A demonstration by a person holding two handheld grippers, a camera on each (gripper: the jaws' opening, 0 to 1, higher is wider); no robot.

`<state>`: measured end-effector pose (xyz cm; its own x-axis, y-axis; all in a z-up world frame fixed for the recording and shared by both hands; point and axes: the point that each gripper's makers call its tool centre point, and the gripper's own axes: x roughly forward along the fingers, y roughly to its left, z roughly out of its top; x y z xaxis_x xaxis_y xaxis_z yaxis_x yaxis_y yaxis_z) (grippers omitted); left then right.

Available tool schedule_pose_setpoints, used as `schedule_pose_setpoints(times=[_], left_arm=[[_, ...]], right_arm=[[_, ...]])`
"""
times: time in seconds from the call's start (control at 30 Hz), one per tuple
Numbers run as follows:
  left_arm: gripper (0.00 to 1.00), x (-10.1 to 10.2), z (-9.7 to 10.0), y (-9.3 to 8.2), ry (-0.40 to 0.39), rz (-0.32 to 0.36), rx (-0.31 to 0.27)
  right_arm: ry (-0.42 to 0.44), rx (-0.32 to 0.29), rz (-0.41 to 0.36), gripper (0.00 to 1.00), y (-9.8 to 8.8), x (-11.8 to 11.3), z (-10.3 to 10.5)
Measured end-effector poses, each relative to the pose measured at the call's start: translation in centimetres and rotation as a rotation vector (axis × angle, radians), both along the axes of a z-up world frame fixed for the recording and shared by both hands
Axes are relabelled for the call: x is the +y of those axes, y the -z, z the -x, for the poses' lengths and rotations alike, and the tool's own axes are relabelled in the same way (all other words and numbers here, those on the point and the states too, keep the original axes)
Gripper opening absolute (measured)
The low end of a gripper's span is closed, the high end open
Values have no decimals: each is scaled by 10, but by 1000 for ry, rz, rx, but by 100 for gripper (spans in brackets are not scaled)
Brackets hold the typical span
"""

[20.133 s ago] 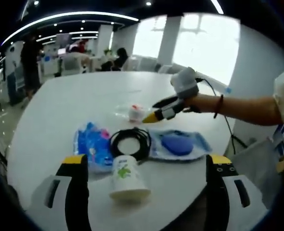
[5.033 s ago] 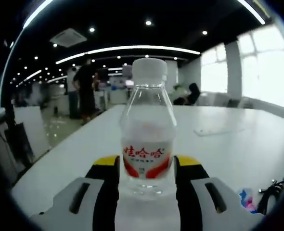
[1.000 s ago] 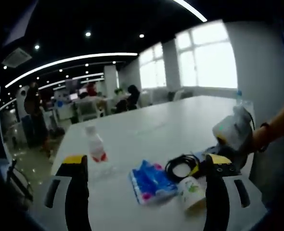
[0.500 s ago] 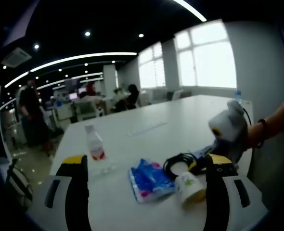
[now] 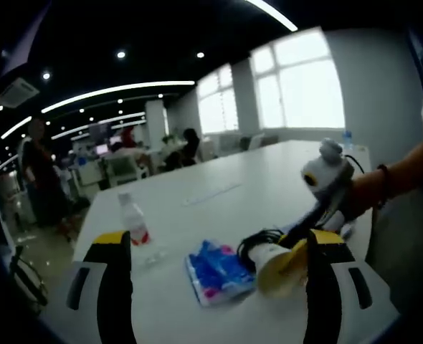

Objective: Arrange the tabletop items into an orderly group along one side of the table until the central work area is clear of visible clutter.

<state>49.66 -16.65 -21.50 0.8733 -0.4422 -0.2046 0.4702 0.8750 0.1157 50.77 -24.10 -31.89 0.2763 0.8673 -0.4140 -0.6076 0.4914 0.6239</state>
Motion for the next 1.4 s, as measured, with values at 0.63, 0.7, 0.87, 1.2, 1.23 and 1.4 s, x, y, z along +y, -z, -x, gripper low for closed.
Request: schedule_pose_setpoints(times=[0.63,0.7,0.87,1.2,1.23,1.4], left_arm=[[96,-36,5,13,102,-1,36],[96,-40,4,14,110,3,37],[92,-45,4,18,138,8,43],[79,-52,5,18,176,12,37],[77,-53,6,18,181,15,37],[70,-55,7,15,194,35,26]], right_arm=[[192,369,-381,61,-44,-7,-11],[193,393,-391,61,-45,-5,-9],[170,494,-468,61,-55,2,2],[128,573,-496,61,-59,11,15],[123,578,-497,61,-60,12,16],[104,607,-523,61,-65,16,21]])
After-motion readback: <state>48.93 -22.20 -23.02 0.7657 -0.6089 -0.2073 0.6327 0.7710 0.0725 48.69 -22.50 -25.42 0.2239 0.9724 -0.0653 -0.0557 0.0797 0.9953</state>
